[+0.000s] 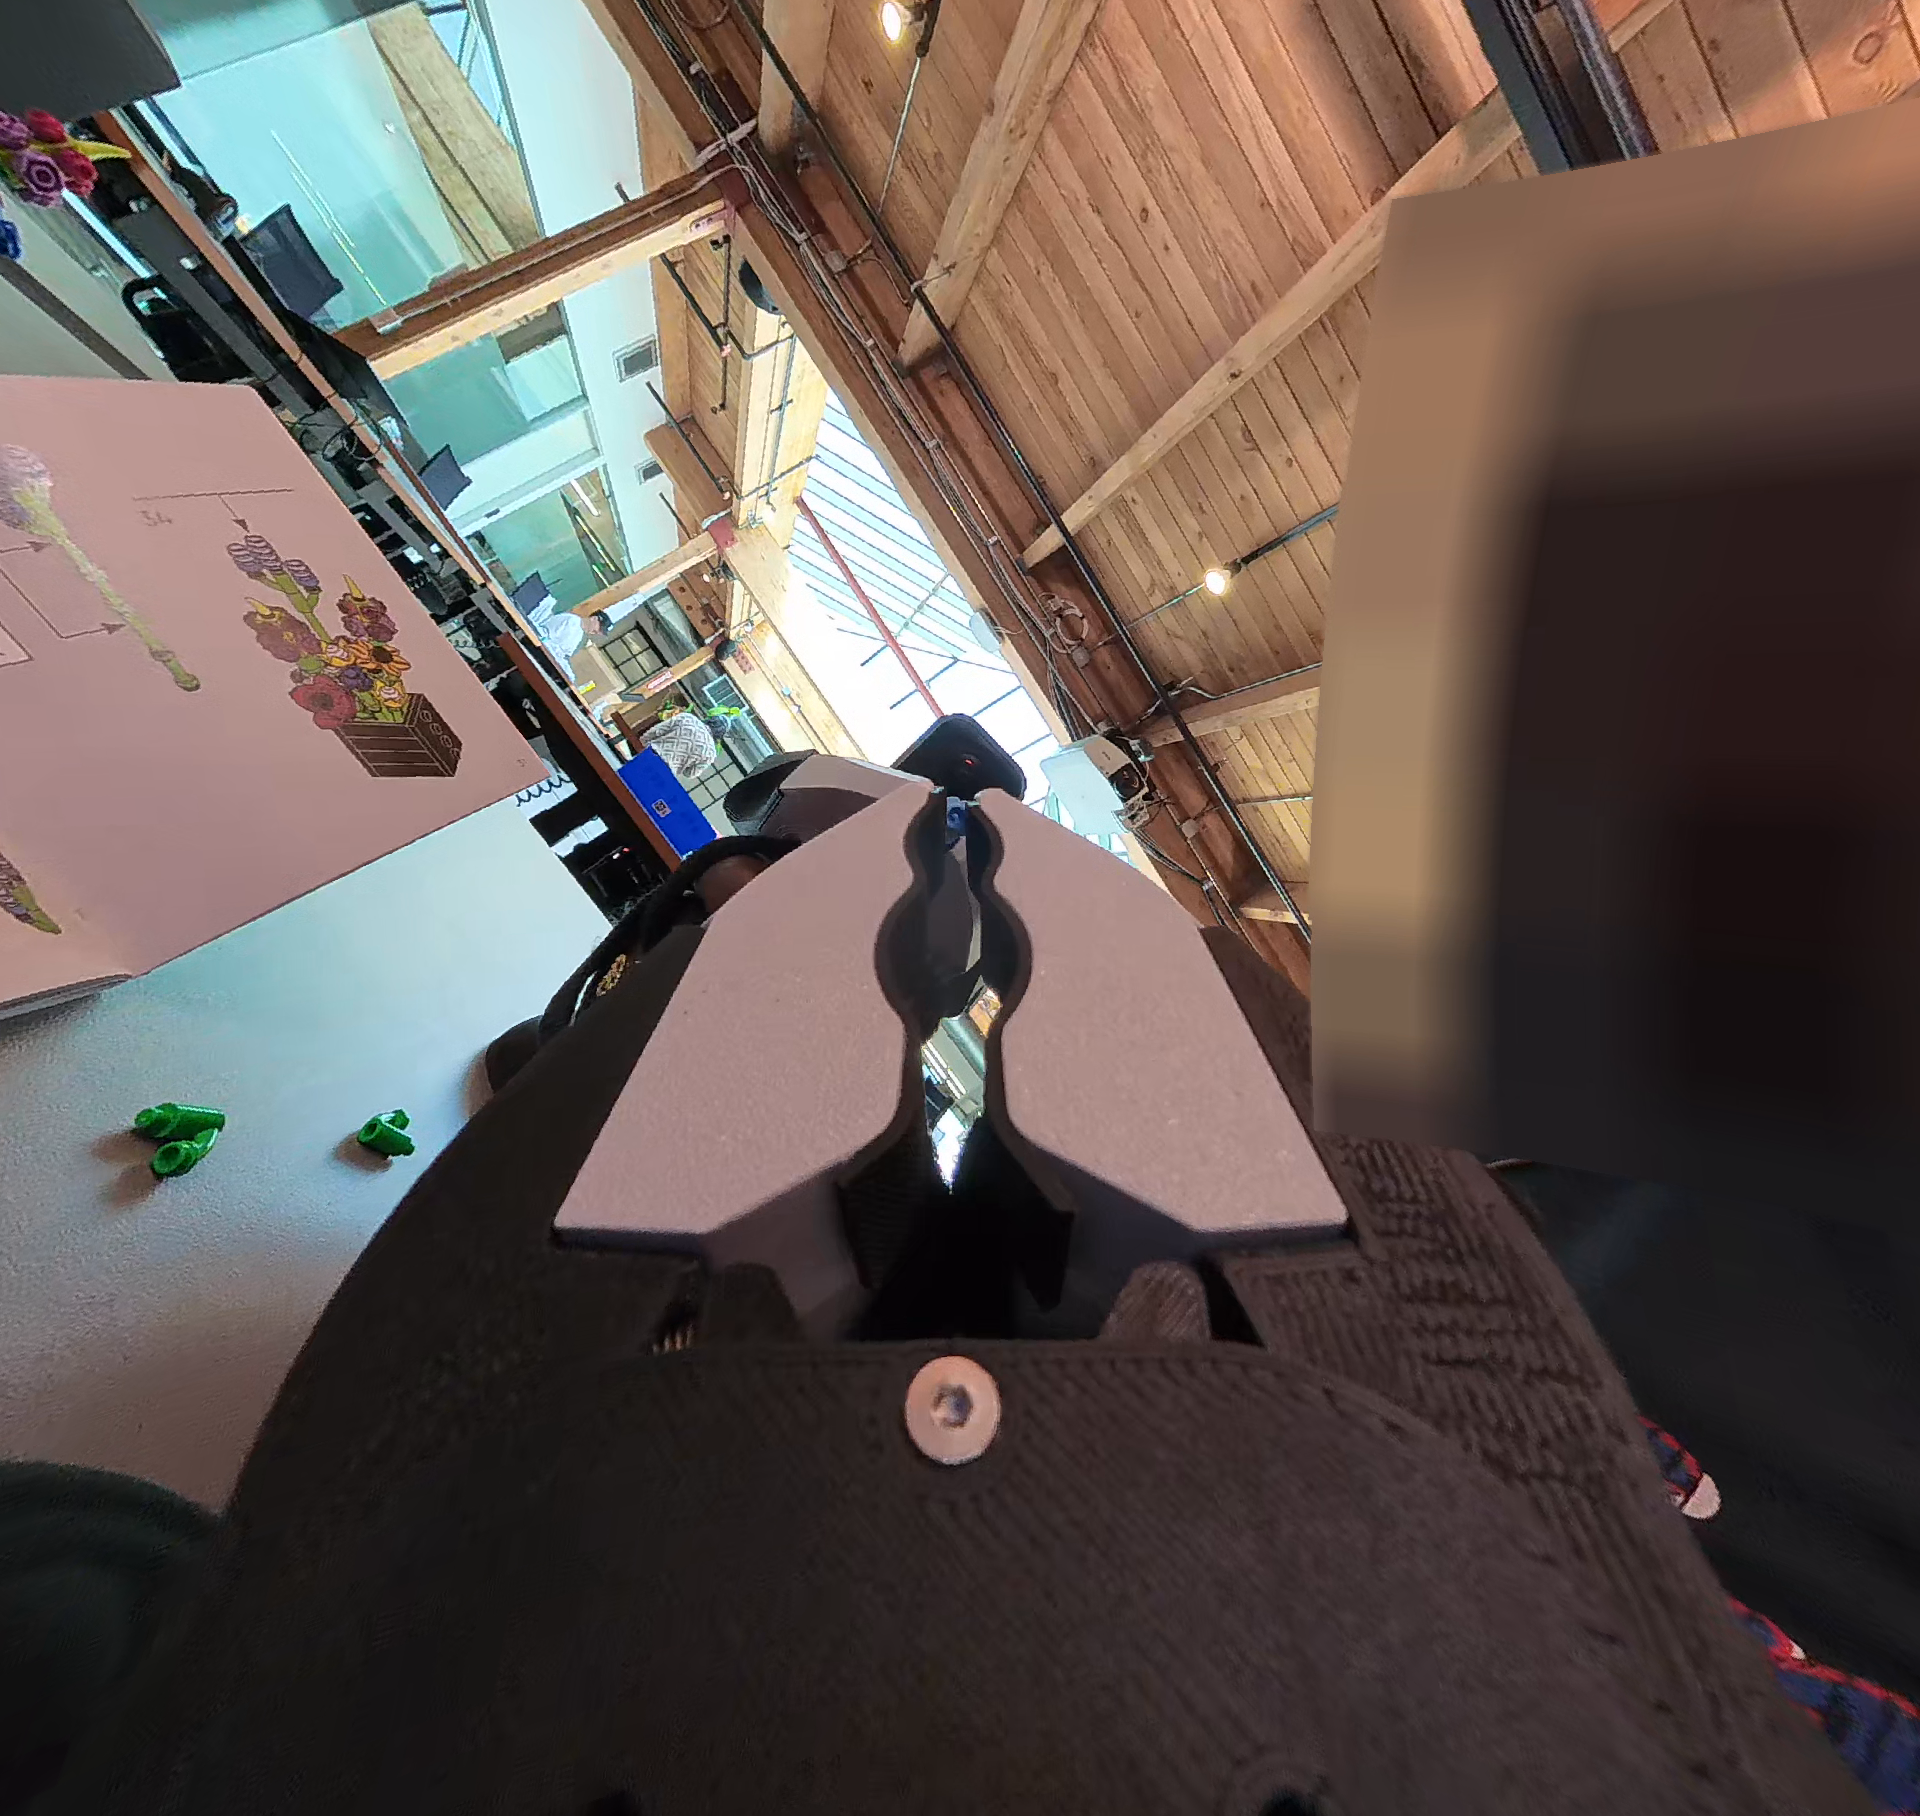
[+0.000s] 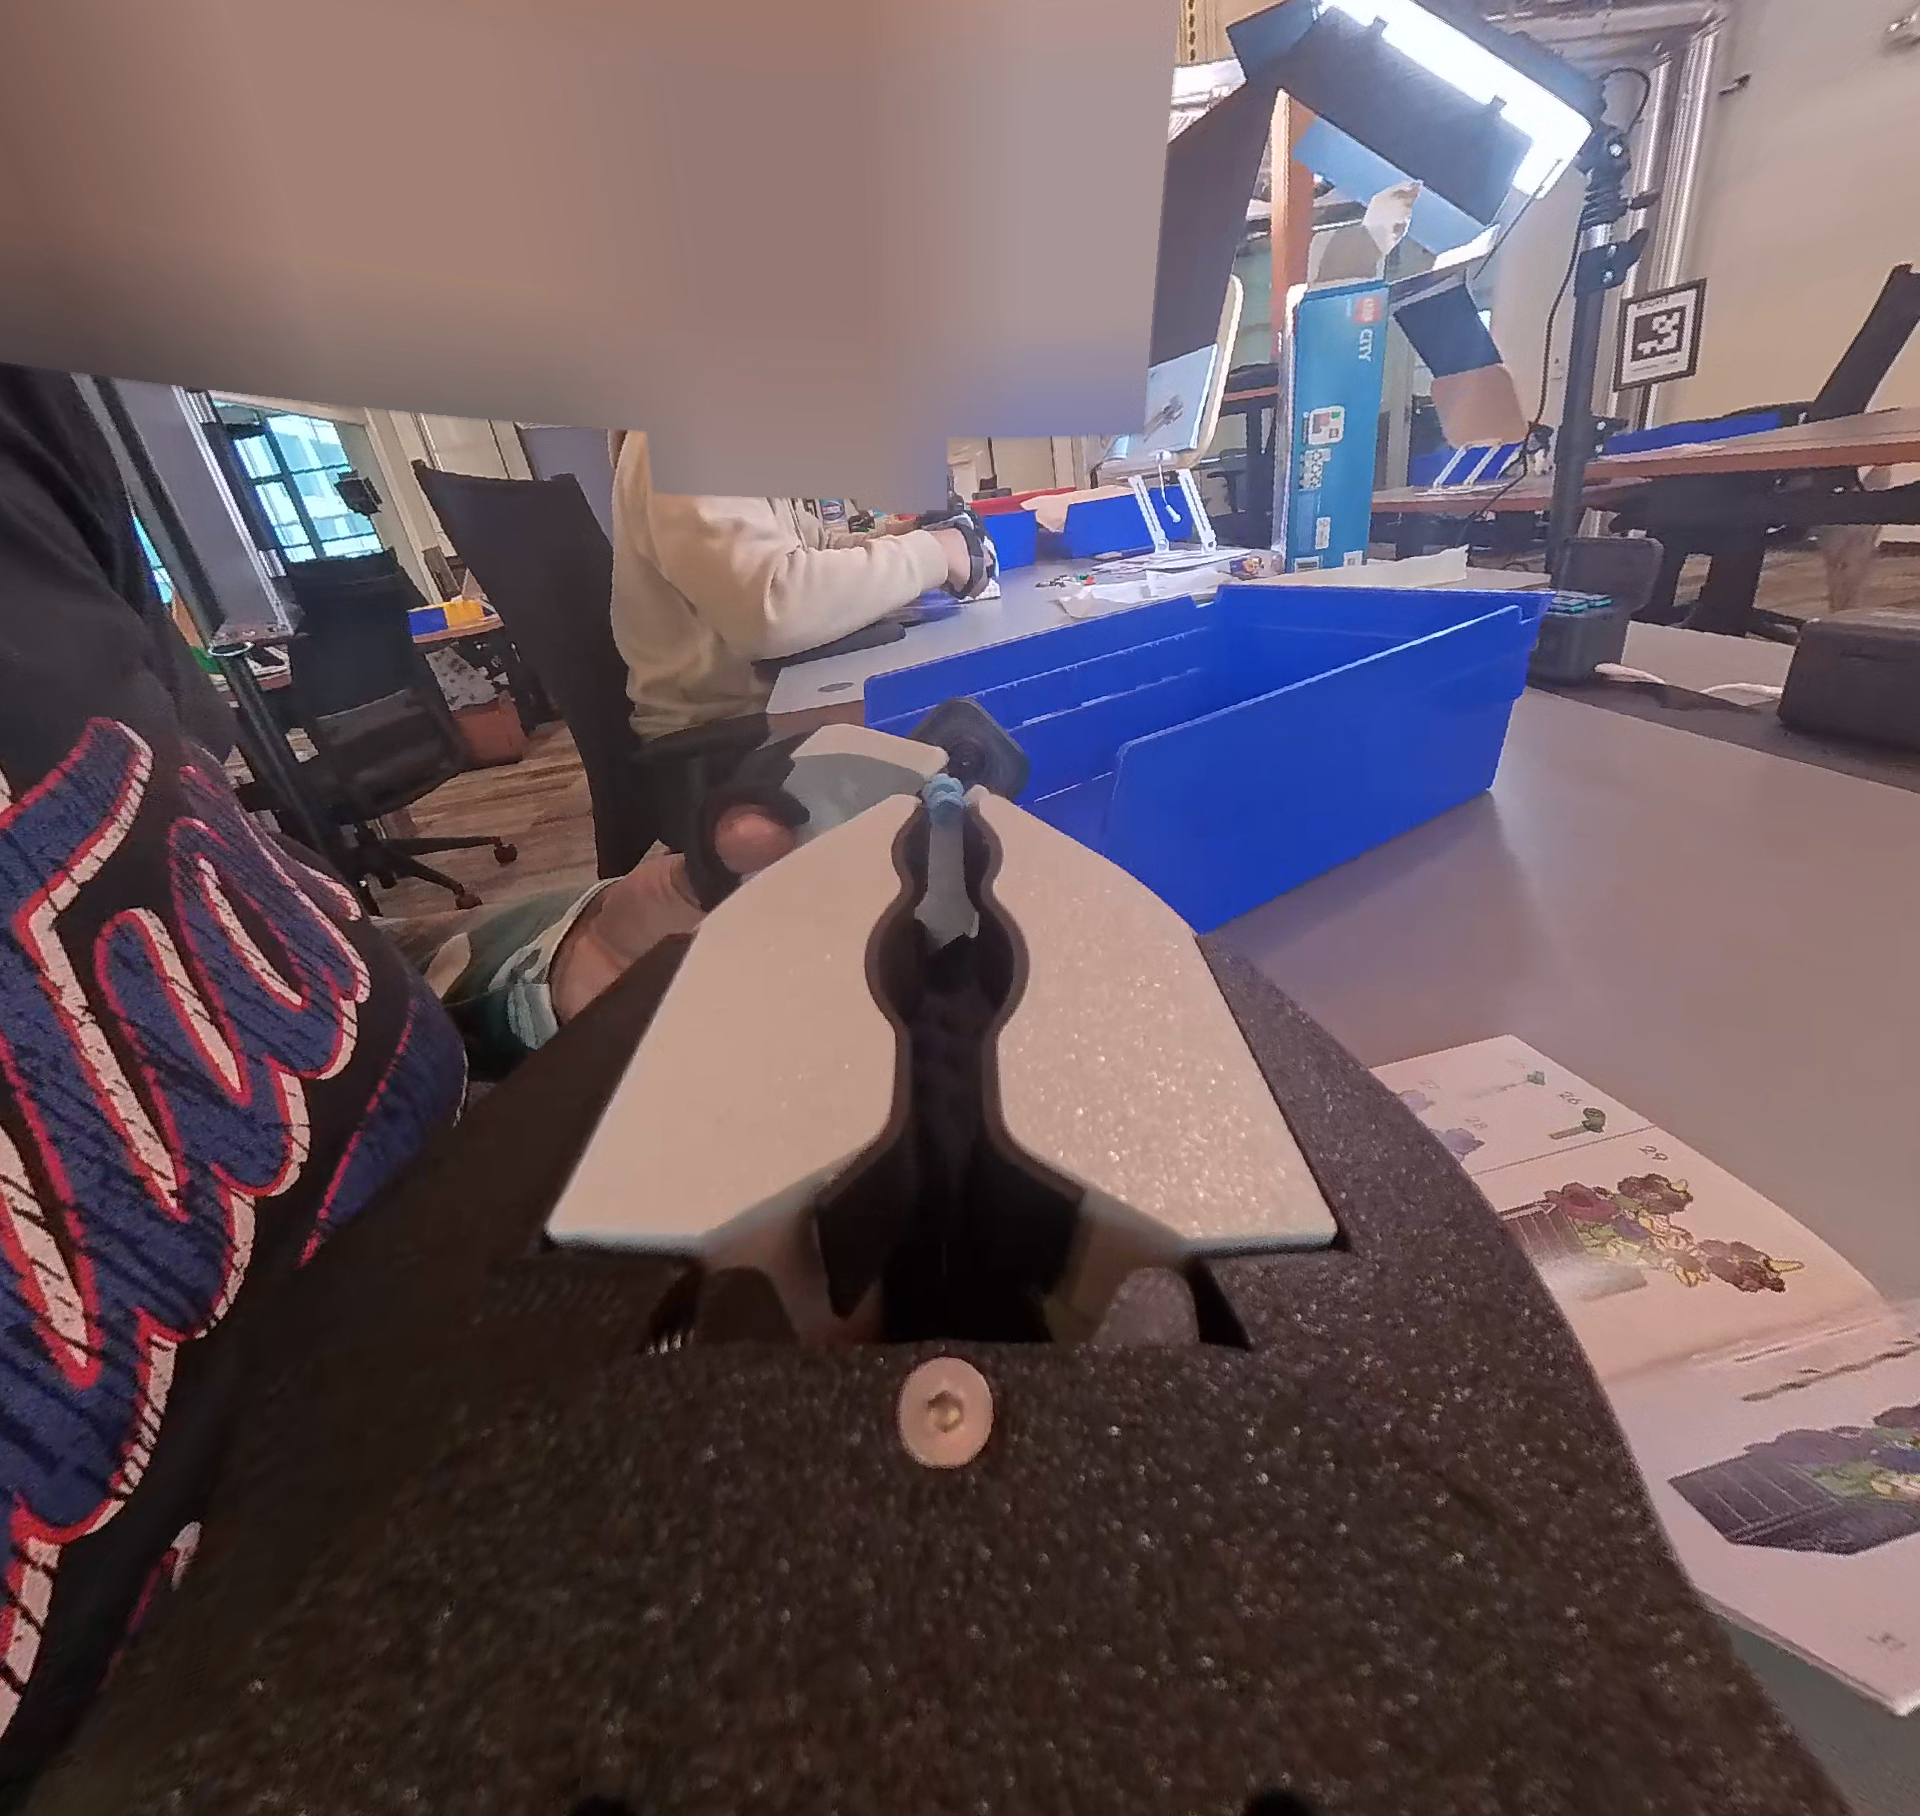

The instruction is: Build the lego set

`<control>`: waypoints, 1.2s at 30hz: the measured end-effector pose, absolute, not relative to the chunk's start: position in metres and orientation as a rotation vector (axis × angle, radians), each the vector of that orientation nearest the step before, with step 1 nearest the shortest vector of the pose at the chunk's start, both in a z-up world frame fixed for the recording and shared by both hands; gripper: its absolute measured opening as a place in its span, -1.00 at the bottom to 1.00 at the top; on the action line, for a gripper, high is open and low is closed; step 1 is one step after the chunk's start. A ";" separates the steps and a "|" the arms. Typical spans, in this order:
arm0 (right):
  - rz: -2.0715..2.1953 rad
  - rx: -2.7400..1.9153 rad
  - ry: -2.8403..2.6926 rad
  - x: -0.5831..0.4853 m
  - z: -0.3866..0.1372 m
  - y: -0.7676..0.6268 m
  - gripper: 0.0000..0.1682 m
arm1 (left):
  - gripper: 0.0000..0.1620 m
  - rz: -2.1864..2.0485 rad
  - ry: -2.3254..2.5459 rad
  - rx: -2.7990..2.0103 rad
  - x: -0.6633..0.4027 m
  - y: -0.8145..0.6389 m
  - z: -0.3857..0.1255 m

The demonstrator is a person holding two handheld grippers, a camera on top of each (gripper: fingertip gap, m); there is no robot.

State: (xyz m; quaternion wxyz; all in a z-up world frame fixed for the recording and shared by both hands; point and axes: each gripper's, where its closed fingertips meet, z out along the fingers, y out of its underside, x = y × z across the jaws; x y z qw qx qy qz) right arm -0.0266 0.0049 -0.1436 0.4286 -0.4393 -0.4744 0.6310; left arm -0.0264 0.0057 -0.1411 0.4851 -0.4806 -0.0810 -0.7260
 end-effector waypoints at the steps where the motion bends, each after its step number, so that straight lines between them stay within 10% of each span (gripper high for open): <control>1: 1.572 -1.098 -1.185 -0.027 -0.144 0.005 -0.93 | -0.95 -1.767 -0.199 -1.171 -0.027 0.006 -0.141; 36: 1.549 -1.030 -0.734 -0.033 -0.127 0.009 -0.93 | -0.95 -1.706 -0.442 -0.968 -0.033 0.010 -0.128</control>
